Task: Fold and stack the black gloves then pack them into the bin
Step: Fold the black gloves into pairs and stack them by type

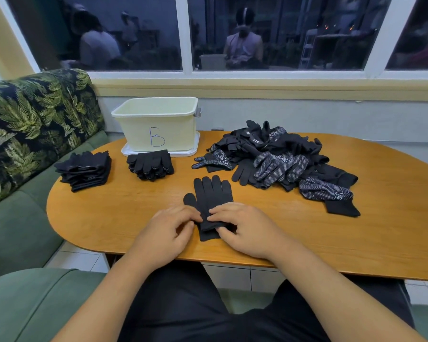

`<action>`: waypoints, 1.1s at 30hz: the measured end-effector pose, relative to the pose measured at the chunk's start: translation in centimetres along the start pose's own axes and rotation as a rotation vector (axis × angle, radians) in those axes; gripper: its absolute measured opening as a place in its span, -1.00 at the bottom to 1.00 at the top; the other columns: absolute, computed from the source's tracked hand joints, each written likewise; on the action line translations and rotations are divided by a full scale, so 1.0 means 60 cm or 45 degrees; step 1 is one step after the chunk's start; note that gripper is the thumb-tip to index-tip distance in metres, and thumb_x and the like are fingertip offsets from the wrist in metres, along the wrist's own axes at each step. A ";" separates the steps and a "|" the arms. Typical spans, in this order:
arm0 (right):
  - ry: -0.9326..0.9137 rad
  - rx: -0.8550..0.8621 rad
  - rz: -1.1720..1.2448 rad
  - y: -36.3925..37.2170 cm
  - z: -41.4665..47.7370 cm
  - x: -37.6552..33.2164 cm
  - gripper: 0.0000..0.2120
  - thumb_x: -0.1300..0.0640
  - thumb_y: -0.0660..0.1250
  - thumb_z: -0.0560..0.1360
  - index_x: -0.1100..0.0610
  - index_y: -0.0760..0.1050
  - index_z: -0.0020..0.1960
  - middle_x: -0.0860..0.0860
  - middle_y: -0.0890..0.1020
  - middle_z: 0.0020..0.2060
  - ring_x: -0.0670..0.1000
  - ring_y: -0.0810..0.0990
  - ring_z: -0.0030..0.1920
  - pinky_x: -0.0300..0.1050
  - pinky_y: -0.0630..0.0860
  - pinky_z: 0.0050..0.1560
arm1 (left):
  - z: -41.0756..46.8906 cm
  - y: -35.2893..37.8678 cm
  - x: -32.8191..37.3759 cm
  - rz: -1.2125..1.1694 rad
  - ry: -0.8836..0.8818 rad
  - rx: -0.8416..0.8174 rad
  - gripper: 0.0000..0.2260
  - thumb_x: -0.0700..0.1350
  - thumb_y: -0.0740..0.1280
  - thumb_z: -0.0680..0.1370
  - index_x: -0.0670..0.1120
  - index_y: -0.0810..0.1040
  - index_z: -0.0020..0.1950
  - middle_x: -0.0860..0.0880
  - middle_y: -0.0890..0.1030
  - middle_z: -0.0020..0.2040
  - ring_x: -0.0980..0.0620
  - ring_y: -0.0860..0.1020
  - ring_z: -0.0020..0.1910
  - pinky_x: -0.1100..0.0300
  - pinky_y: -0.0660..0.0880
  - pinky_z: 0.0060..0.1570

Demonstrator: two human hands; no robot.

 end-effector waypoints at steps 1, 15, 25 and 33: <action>-0.004 -0.004 -0.003 -0.001 -0.001 -0.002 -0.59 -0.16 0.27 0.63 -0.13 0.61 0.43 -0.23 0.56 0.45 -0.24 0.41 0.48 -0.12 0.40 0.51 | 0.002 0.001 -0.001 0.001 -0.014 0.002 -0.79 -0.06 0.28 0.70 0.20 0.64 0.22 0.36 0.58 0.21 0.33 0.47 0.31 0.00 0.44 0.38; -0.032 -0.167 -0.128 -0.008 0.028 0.018 -0.48 -0.25 0.17 0.71 -0.12 0.39 0.62 -0.18 0.36 0.62 -0.14 0.25 0.61 -0.09 0.23 0.62 | 0.036 0.039 0.020 0.190 -0.105 -0.048 -0.55 0.26 0.18 0.69 0.16 0.38 0.54 0.22 0.43 0.49 0.18 0.36 0.49 0.07 0.29 0.52; 0.071 -0.077 -0.262 -0.043 0.070 0.051 -0.51 -0.20 0.08 0.75 -0.11 0.35 0.64 -0.14 0.35 0.63 -0.10 0.25 0.63 0.03 0.26 0.61 | 0.045 0.053 0.018 0.287 -0.157 -0.250 -0.44 0.24 0.07 0.72 0.21 0.08 0.73 0.16 0.05 0.73 0.14 -0.05 0.71 0.00 -0.03 0.66; -0.077 -0.426 -0.185 0.026 0.128 0.063 -0.42 -0.24 0.00 0.77 -0.12 0.07 0.74 -0.13 0.07 0.73 -0.09 -0.05 0.72 0.06 -0.03 0.70 | 0.040 0.038 0.022 0.169 -0.211 -0.162 -0.38 0.24 0.23 0.68 0.02 0.23 0.68 0.05 0.19 0.71 0.10 0.05 0.70 0.03 0.06 0.67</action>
Point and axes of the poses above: each hand's wrist, its own z-axis towards the middle knuckle, its own y-axis out of the palm, x = y × z, the point moved 8 cm from there along z, towards the middle knuckle
